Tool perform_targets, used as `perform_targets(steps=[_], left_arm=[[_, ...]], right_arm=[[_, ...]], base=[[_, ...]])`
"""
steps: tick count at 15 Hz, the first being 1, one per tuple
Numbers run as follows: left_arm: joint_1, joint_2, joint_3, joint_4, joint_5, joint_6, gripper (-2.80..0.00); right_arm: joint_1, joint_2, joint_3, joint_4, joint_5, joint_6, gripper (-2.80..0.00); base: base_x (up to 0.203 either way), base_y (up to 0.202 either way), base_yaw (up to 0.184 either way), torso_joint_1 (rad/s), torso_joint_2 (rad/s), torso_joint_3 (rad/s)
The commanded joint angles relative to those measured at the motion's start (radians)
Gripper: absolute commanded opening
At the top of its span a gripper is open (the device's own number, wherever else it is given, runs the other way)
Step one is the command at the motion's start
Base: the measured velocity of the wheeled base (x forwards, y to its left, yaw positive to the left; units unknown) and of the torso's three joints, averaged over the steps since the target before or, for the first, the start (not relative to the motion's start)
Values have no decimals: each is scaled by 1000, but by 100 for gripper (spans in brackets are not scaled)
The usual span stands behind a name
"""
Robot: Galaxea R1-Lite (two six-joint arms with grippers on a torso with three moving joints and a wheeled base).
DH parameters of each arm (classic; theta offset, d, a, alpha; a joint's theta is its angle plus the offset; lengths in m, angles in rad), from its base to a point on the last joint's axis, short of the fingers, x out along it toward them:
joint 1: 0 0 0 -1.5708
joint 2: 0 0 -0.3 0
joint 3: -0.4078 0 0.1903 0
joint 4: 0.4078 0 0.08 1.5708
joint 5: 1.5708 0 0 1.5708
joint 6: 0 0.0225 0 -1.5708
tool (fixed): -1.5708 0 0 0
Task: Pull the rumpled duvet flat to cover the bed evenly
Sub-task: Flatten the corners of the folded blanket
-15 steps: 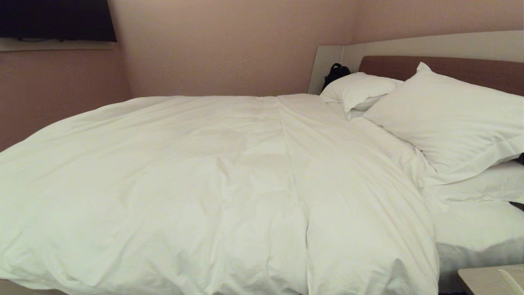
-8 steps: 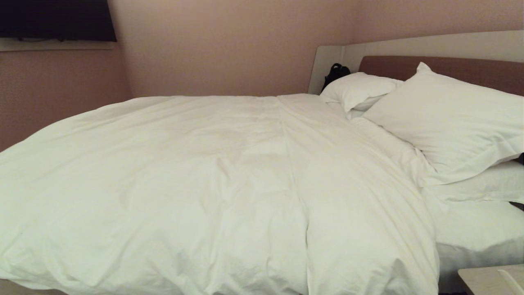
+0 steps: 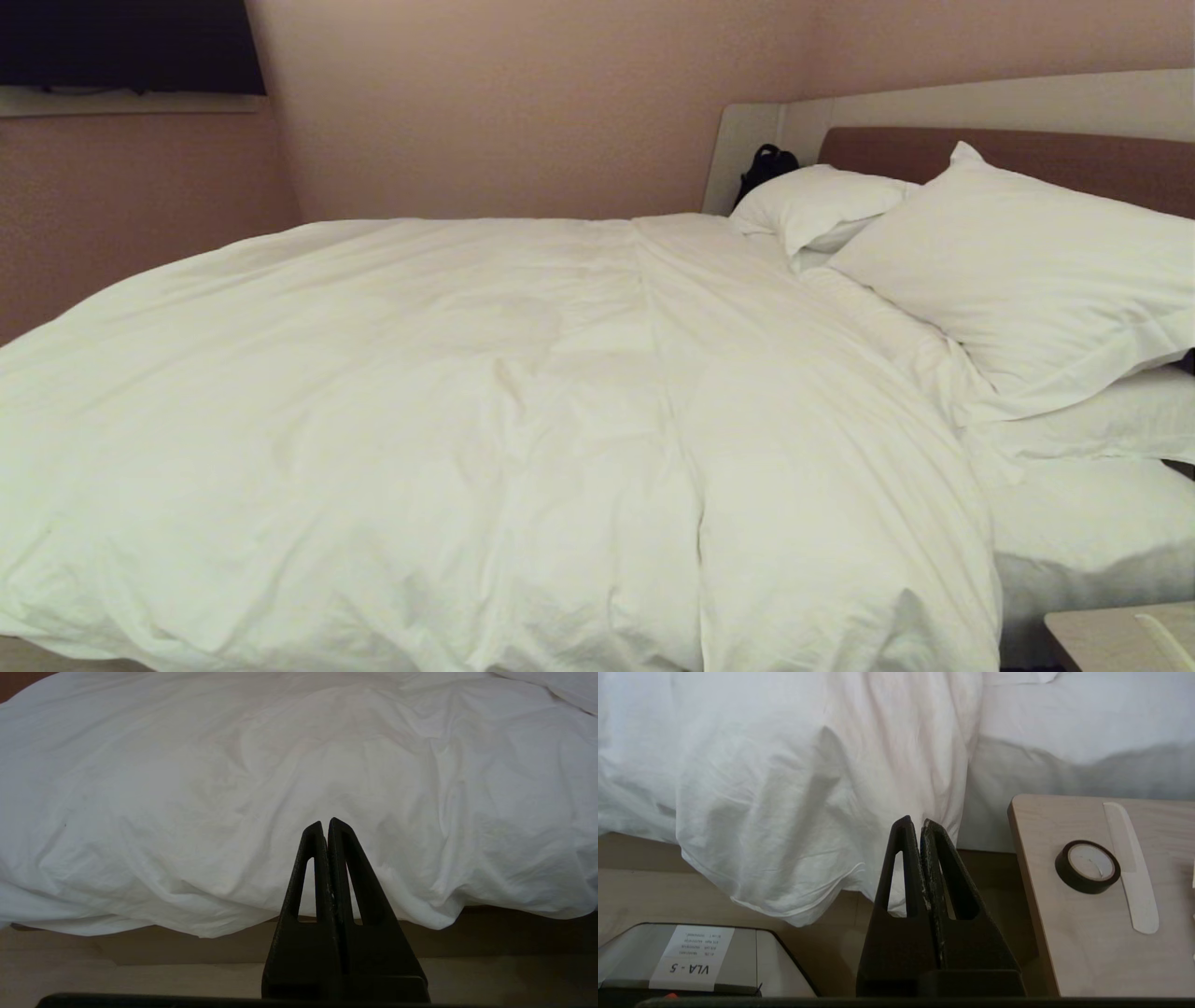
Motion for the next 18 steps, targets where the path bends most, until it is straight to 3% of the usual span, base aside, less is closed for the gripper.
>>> perform_targets(steps=[1, 9, 18], left_arm=[[0, 0, 0, 0, 0, 0, -280], [0, 0, 0, 0, 0, 0, -280], [0, 0, 0, 0, 0, 0, -280]], right_arm=[[-1, -26, 0, 0, 1, 0, -280], [-20, -247, 3, -4, 0, 8, -280], [-19, -251, 3, -3, -1, 19, -280]], base=[[0, 0, 0, 0, 0, 0], [0, 0, 0, 0, 0, 0], [0, 0, 0, 0, 0, 0]])
